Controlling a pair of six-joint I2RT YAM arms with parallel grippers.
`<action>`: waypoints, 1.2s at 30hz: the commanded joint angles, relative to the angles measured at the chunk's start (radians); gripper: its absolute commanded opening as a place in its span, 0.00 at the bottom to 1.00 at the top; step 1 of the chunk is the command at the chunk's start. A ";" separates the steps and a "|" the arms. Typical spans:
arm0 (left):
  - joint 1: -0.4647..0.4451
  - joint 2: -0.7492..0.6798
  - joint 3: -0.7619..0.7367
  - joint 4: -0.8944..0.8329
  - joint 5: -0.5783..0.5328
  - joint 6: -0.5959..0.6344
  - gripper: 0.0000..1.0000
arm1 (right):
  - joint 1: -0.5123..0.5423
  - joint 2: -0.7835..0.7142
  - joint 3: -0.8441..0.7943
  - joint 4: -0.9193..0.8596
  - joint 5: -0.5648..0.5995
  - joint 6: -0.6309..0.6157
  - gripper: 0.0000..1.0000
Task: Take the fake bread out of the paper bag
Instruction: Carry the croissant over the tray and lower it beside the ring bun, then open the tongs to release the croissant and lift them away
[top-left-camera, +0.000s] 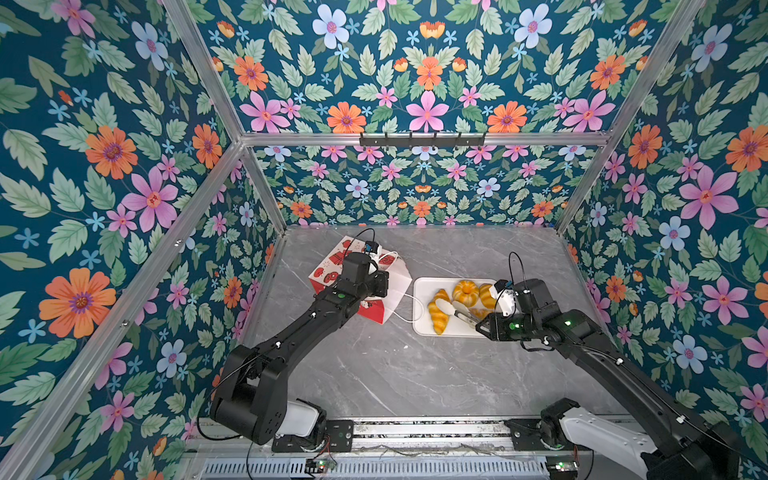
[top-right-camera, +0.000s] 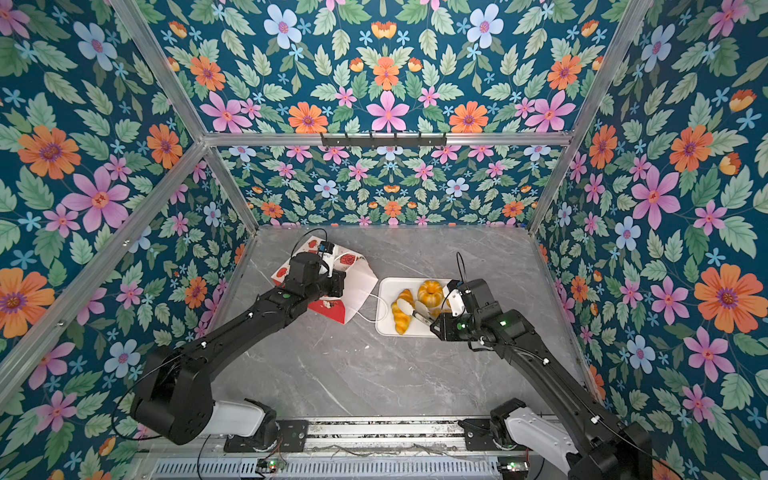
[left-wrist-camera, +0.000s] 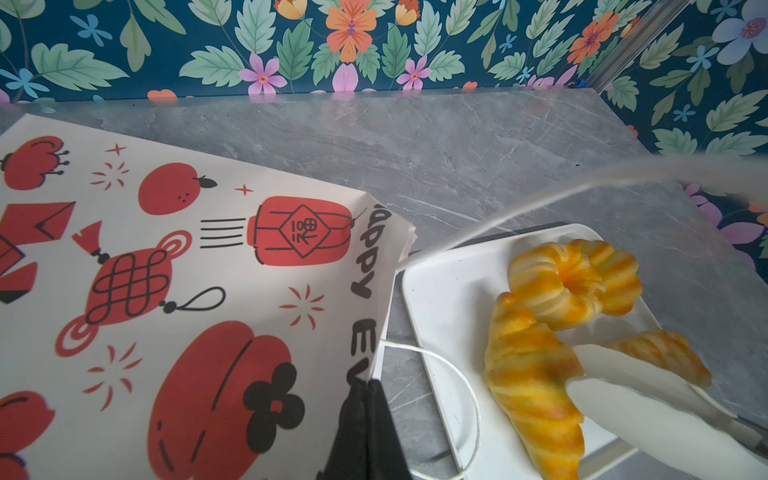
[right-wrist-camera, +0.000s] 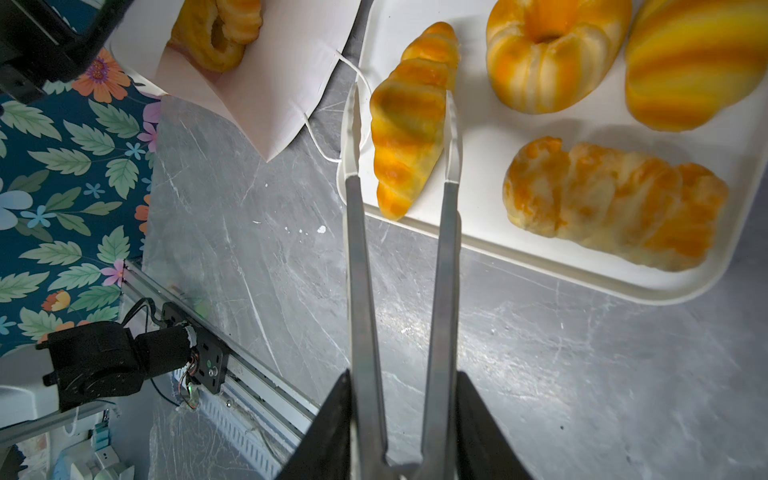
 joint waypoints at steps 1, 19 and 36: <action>0.000 -0.007 -0.004 0.019 -0.002 -0.008 0.00 | 0.001 0.041 0.013 0.090 -0.028 -0.023 0.37; 0.001 -0.001 -0.003 0.028 -0.004 -0.010 0.00 | 0.090 0.024 0.061 0.121 -0.065 -0.036 0.34; 0.001 -0.003 -0.002 0.025 -0.001 -0.007 0.00 | 0.104 0.068 -0.039 0.076 0.051 -0.024 0.31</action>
